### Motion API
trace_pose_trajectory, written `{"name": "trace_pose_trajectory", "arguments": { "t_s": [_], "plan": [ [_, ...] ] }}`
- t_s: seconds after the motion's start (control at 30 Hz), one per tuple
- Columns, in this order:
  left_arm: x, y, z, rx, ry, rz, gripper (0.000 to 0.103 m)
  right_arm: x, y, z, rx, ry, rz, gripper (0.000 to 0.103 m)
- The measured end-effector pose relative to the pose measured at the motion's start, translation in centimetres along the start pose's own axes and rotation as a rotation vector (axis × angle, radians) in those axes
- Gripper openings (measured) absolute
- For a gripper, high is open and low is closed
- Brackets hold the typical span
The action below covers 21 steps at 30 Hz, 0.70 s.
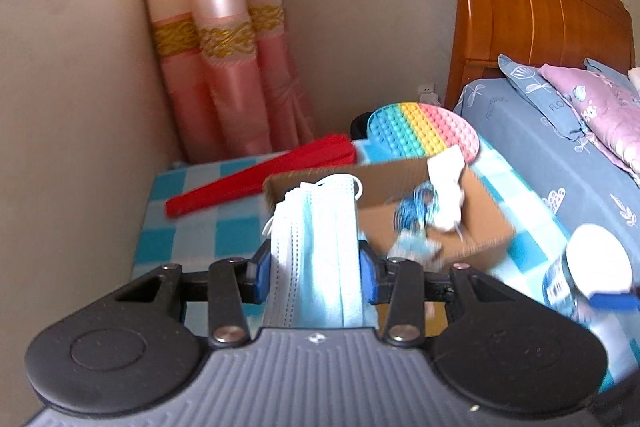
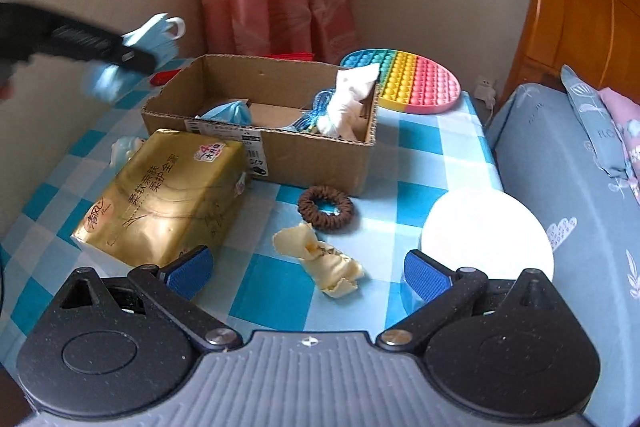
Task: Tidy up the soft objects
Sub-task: 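Carry the flat blue mask over the cardboard box with the left tool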
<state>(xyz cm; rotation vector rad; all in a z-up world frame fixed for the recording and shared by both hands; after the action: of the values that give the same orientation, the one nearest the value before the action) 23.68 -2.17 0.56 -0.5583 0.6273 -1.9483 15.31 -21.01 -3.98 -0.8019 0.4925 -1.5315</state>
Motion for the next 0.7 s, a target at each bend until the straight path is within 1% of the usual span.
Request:
{"name": "trace_pose_trajectory", "arguments": {
  "t_s": [0.1, 0.2, 0.27, 0.3, 0.33, 0.37, 0.4, 0.47, 0.5, 0.6, 0.7],
  "plan": [
    [-0.3, 2.5, 1.7, -0.020, 0.011, -0.002, 0.041, 0.2, -0.4, 0.0, 0.008, -0.004, -0.011, 0.103],
    [-0.6, 4.6, 2.6, -0.049, 0.008, 0.009, 0.041, 0.4, -0.7, 0.1, 0.021, -0.007, -0.022, 0.103],
    [-1.1, 5.9, 2.9, -0.067, -0.001, 0.018, 0.044, 0.6, -0.9, 0.1, 0.028, -0.001, -0.024, 0.103],
    [-1.2, 6.4, 3.0, -0.068, 0.000, 0.024, 0.056, 0.7, -0.9, 0.1, 0.028, 0.003, -0.022, 0.103],
    [-1.4, 6.8, 3.1, -0.072, 0.002, 0.031, 0.065, 0.8, -1.0, 0.0, 0.027, 0.008, -0.020, 0.103],
    [-1.4, 7.1, 3.0, -0.075, 0.007, 0.039, 0.081, 0.8, -1.0, 0.0, 0.026, 0.010, -0.017, 0.103],
    [-1.5, 7.2, 3.0, -0.066, 0.013, 0.055, 0.088, 0.9, -1.0, 0.0, 0.027, 0.011, -0.017, 0.103],
    [-1.5, 6.9, 2.9, -0.041, 0.023, 0.091, 0.089, 0.9, -1.0, 0.0, 0.026, 0.010, -0.020, 0.103],
    [-1.5, 6.7, 2.8, -0.039, 0.024, 0.094, 0.089, 0.9, -1.0, 0.0, 0.025, 0.012, -0.020, 0.103],
    [-1.7, 5.7, 2.5, -0.034, 0.001, 0.077, 0.092, 0.9, -1.0, 0.0, 0.026, 0.017, -0.017, 0.103],
    [-1.6, 4.2, 2.1, -0.023, 0.011, 0.081, 0.094, 0.9, -1.2, -0.1, 0.029, 0.019, -0.017, 0.103]
  ]
}}
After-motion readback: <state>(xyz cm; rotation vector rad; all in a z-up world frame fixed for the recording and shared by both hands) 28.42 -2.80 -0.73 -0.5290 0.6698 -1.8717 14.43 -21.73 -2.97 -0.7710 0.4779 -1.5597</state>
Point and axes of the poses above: each gripper's, at about its wrist camera, not at the fingertips, and y roughly the way its jaws point, x to its right, z to its top, the point moved 3 cm from there along y, roughly the way its jaws point, and after that the axes turned 14 degrees about -z, right-handed, at the moved point
